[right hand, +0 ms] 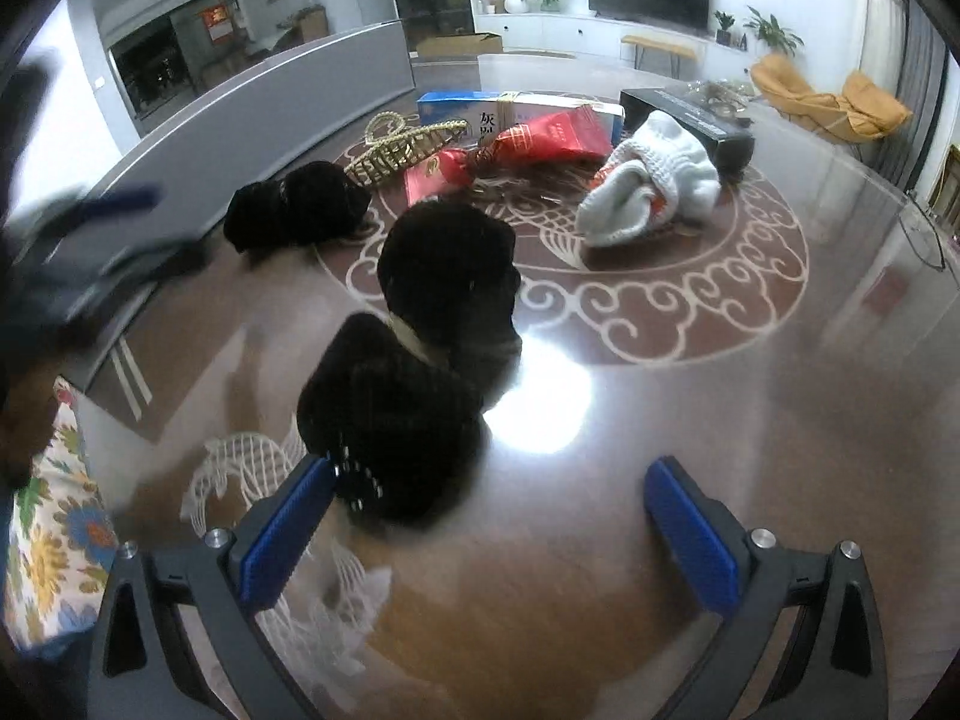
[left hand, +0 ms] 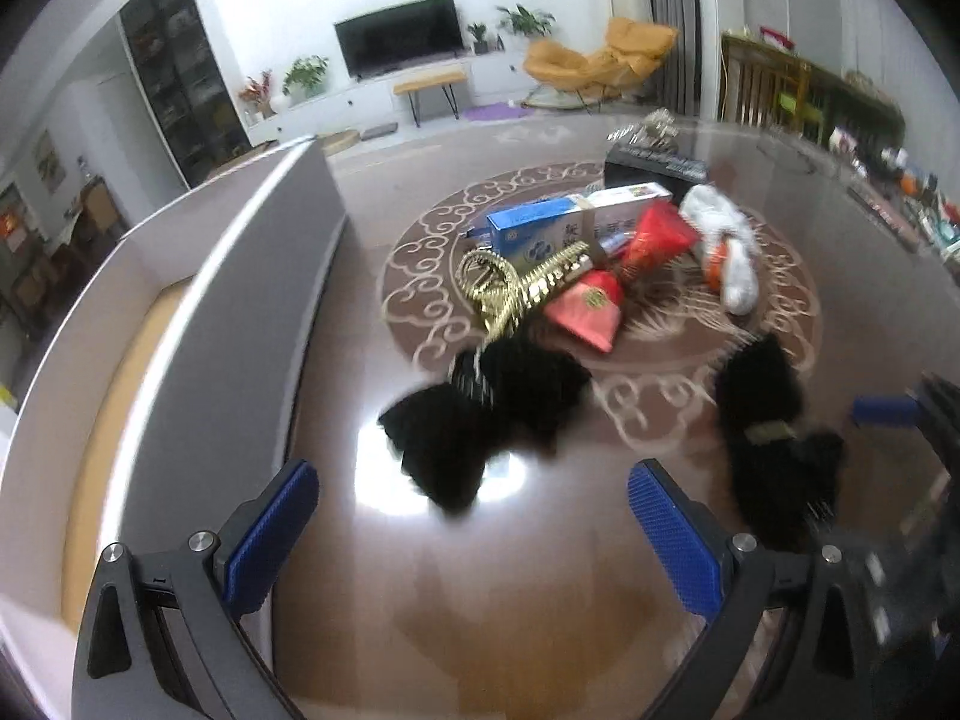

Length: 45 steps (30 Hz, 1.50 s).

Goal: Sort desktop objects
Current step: 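Grasp a black velvet pouch with the left tool while the right tool grasps the other pouch, then carry both pouches into the cardboard box and open both tools to release them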

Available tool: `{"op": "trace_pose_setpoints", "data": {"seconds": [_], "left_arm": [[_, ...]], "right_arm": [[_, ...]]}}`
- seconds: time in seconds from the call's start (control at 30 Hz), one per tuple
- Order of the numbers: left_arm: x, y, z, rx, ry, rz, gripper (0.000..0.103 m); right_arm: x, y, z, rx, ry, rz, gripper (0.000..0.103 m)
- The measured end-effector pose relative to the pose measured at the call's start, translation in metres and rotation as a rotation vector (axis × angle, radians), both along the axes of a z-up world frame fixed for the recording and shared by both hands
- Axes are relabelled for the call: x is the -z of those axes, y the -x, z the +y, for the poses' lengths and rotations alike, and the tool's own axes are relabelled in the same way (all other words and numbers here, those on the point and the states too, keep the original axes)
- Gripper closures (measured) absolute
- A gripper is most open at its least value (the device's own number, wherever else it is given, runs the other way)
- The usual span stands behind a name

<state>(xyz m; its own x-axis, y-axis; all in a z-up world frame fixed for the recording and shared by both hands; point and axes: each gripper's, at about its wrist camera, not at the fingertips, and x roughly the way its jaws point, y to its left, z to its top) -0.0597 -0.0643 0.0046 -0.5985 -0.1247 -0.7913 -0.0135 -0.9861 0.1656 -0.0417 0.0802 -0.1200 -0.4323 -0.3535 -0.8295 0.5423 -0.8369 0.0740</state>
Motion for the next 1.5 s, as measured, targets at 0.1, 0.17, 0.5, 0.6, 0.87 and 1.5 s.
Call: {"op": "trace_pose_setpoints", "data": {"seconds": [0.1,0.17,0.5,0.6,0.87,1.5], "left_arm": [[0.018,0.034,-0.005,-0.003,0.01,-0.067,0.0],[0.028,0.048,-0.012,-0.016,0.001,-0.1,0.0],[0.042,0.064,-0.034,0.059,-0.151,-0.15,0.0],[0.034,0.057,-0.025,0.115,-0.144,-0.124,0.038],[0.028,0.017,-0.024,0.098,-0.207,-0.078,0.073],[-0.083,-0.085,-0.091,-0.037,-0.453,0.162,0.073]], "right_arm": [[0.001,-0.008,0.003,0.003,-0.031,0.033,0.0],[0.004,-0.008,0.007,0.006,-0.065,0.055,0.0],[-0.011,0.025,-0.001,0.026,0.066,-0.093,0.001],[-0.008,0.031,-0.024,-0.018,0.019,-0.085,0.035],[-0.028,0.02,0.002,0.007,0.066,-0.131,0.055],[-0.113,0.015,-0.042,-0.004,0.227,-0.017,0.07]]}}
